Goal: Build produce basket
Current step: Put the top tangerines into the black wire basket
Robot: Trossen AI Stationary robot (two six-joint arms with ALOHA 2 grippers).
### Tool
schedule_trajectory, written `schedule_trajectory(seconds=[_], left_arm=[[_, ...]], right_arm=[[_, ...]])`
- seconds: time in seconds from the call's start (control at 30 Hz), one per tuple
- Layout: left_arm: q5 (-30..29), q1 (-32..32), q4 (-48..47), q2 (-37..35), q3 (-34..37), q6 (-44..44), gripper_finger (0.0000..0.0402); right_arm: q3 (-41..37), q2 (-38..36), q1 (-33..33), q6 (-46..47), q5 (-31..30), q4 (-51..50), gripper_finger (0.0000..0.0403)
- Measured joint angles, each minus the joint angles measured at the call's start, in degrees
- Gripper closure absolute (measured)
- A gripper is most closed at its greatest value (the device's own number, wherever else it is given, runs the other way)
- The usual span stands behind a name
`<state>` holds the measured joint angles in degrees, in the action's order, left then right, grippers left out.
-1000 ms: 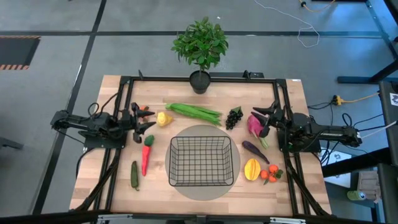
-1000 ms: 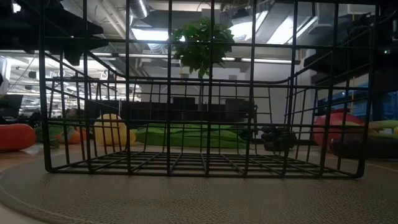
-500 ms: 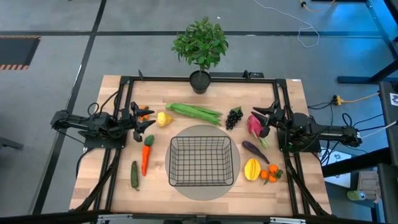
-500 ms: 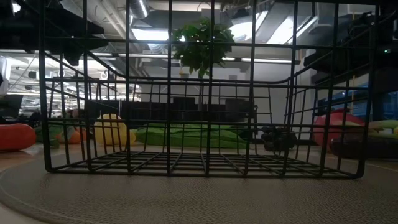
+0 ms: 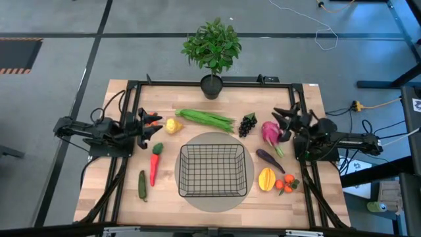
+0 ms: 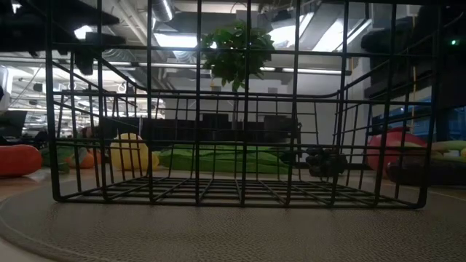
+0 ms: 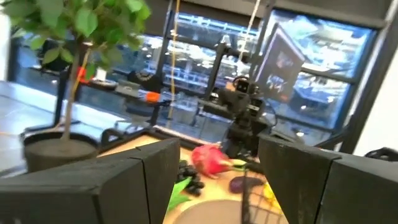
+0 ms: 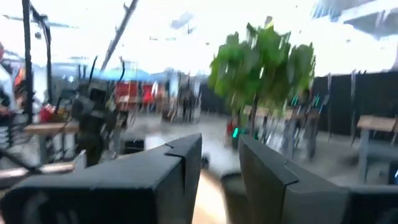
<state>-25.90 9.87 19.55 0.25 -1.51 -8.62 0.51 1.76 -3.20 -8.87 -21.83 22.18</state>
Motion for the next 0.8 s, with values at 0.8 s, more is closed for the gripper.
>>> schedule_trajectory(seconds=[0.8], left_arm=[[-3.6, 0.0, 12.0, 0.4, -6.2, 15.8, 0.0192]], right_arm=[[0.0, 0.0, -0.1, -3.9, -40.0, 13.7, 0.0293]])
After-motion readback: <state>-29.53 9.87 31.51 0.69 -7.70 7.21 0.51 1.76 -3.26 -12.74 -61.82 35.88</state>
